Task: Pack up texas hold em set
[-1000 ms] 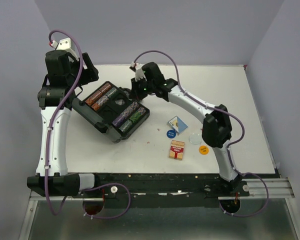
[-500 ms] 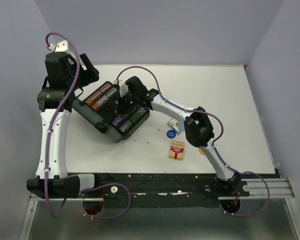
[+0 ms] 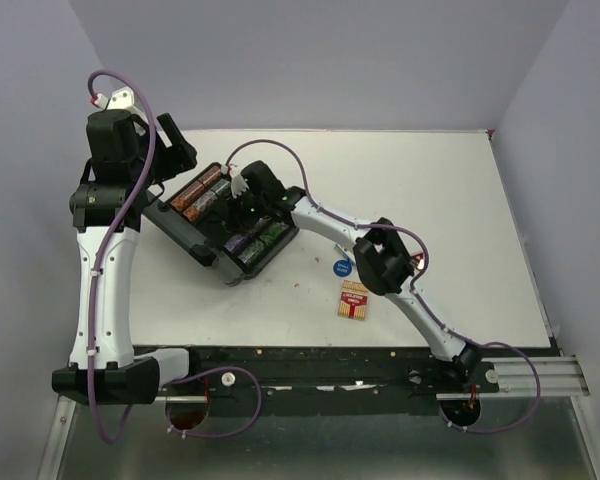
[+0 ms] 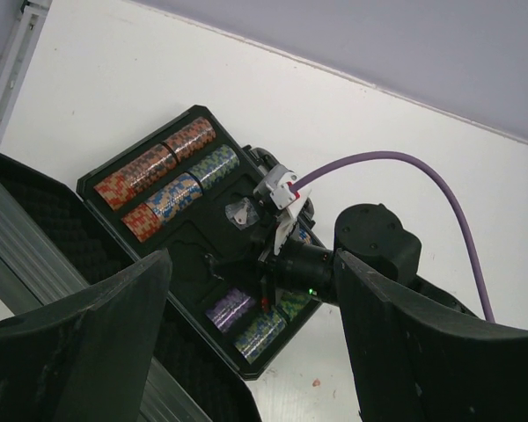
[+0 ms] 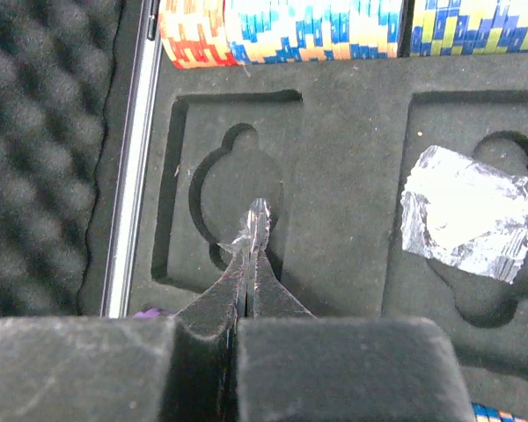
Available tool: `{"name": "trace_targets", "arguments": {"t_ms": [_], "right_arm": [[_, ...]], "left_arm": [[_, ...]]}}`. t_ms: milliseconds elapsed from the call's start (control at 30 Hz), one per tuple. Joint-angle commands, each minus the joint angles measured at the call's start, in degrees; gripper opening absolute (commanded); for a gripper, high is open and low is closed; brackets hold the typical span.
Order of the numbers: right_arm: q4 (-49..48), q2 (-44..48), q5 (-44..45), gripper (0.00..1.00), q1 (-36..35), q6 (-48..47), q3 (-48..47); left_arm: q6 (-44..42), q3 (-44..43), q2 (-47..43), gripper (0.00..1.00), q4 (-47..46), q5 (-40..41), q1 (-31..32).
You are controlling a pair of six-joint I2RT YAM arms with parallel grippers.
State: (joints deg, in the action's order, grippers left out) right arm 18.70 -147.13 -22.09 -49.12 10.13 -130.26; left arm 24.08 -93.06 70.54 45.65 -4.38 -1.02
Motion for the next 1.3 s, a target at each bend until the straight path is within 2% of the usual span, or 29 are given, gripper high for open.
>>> {"name": "trace_targets", "arguments": {"t_ms": [0,733,800,967,1267], "right_arm": [[-1.65,-2.90,1.96,0.01,-0.88,0.68,-2.55],[-4.29,-7.47,1.52,0.01,-1.41,3.14,-4.30],[-4.11,-7.56,1.78,0.08,-1.41,3.05,-4.39],[-3.76,-7.38,1.61,0.36,-1.33,3.05,-5.09],[-3.32,-6.50,0.99,0.53,-0.45,3.67,-7.03]], "left_arm": [[0.62,0.51,-1.29,0.82,1.55,1.39,0.05],[0.71,0.42,-1.20,0.82,1.81,1.13,0.14],[0.54,0.33,-1.37,0.82,1.90,1.39,0.14],[0.09,0.15,-1.99,0.82,2.08,1.83,0.23],[-0.61,-0.11,-2.60,0.82,2.43,2.80,0.14]]}}
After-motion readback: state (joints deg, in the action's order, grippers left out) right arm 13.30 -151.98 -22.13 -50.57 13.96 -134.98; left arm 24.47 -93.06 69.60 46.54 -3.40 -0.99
